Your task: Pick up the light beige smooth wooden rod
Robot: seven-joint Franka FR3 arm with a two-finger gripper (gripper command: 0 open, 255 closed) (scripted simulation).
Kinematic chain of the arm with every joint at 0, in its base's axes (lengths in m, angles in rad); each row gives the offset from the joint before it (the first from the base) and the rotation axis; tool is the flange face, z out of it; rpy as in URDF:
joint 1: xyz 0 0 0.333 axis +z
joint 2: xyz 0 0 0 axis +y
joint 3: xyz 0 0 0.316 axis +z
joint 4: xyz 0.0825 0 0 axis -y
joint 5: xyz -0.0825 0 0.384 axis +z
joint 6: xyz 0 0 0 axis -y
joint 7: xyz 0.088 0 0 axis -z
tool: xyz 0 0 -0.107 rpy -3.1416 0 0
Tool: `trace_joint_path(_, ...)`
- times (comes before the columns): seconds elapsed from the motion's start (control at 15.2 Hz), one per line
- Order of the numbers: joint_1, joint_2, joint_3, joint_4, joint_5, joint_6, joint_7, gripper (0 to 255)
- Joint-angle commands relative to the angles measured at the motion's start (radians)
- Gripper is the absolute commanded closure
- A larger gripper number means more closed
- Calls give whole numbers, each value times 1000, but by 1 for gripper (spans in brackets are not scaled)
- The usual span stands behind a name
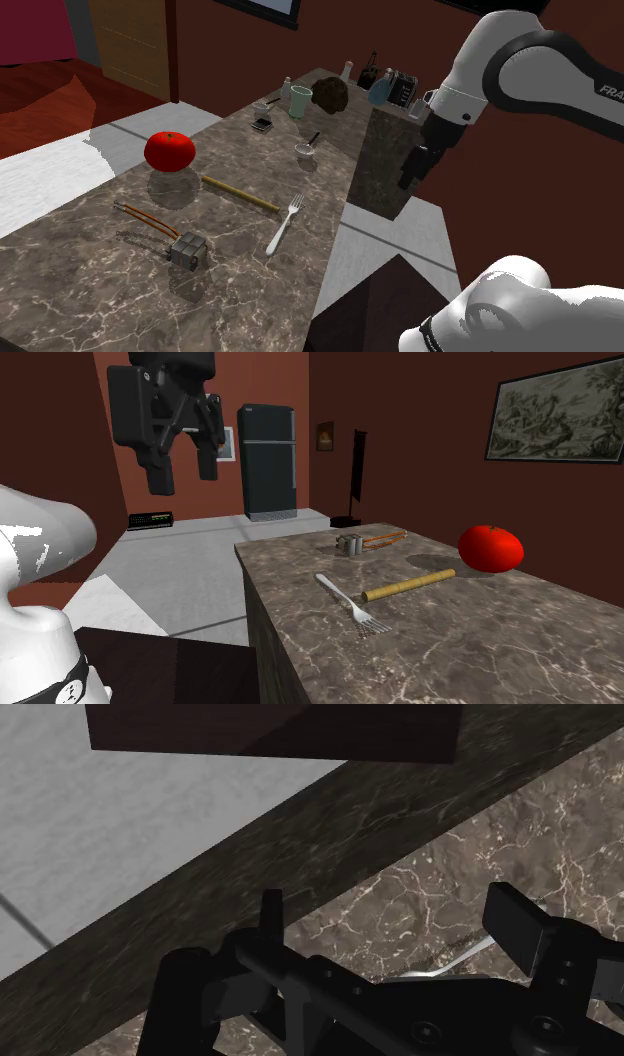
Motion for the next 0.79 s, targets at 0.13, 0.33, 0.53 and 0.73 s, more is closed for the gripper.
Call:
trace_joint_path(0.13, 13, 53, 18, -4, 5, 68, -9, 0)
trace_joint_path(0.33, 30, 138, 47, 0, 8, 167, -21, 0)
trace_joint_path(0.53, 45, 230, 75, 16, 8, 261, -31, 0)
trace_joint_path(0.73, 57, 326, 105, 43, 2, 348, -38, 0)
